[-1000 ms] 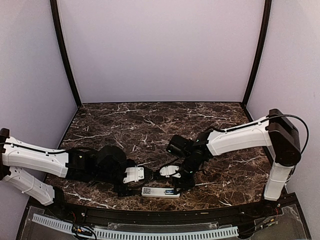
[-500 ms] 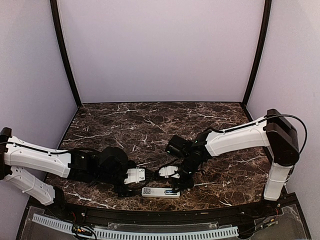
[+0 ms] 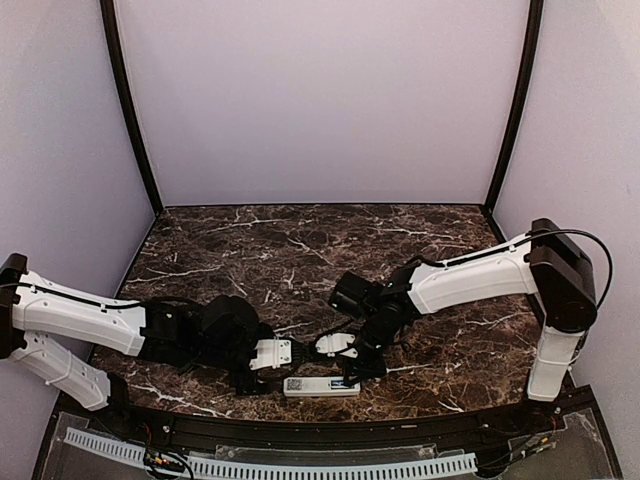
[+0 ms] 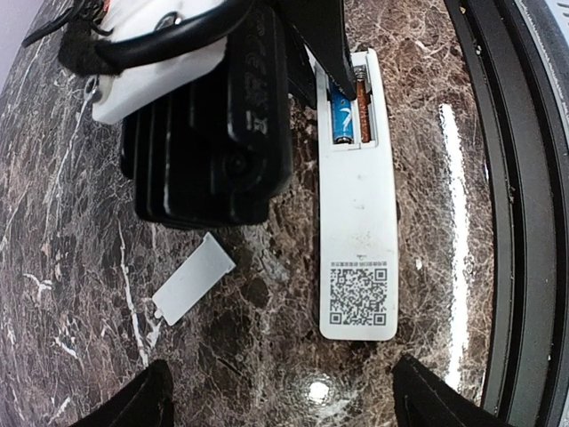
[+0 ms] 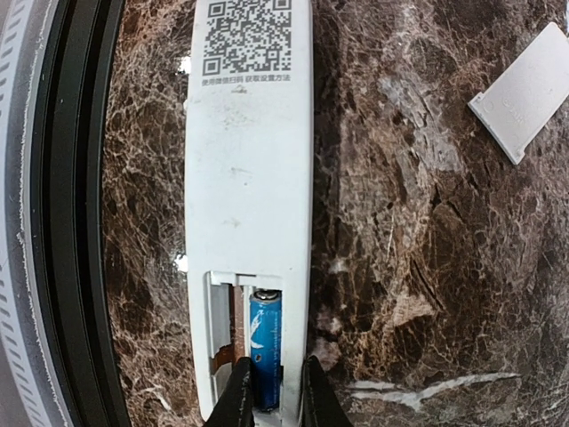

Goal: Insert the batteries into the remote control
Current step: Press the battery in the battery compartment.

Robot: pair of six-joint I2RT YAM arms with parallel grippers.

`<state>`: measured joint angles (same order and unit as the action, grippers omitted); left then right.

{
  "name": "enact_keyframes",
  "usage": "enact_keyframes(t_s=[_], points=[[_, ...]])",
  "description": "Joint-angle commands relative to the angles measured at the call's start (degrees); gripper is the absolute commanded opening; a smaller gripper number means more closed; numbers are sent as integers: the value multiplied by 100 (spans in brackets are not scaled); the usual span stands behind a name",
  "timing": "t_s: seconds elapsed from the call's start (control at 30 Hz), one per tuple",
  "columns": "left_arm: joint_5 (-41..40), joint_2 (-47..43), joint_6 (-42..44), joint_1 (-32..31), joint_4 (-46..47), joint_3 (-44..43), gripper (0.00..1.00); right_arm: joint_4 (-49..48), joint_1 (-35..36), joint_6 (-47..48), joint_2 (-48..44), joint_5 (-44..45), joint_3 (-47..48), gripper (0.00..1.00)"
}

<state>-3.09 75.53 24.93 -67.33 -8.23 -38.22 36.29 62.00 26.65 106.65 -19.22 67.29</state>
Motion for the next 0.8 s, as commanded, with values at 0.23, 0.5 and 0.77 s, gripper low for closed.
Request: enact_keyframes(t_s=[0.23,0.5,0.77], points=[[-22,104,66,27,-215,-191,84,81,131,-95,207,282,280,27],[11,160,83,27,-239,-215,84,269,141,-81,122,319,555,35],[36,195,82,27,-248,-213,84,228,146,70,-167,365,755,41]])
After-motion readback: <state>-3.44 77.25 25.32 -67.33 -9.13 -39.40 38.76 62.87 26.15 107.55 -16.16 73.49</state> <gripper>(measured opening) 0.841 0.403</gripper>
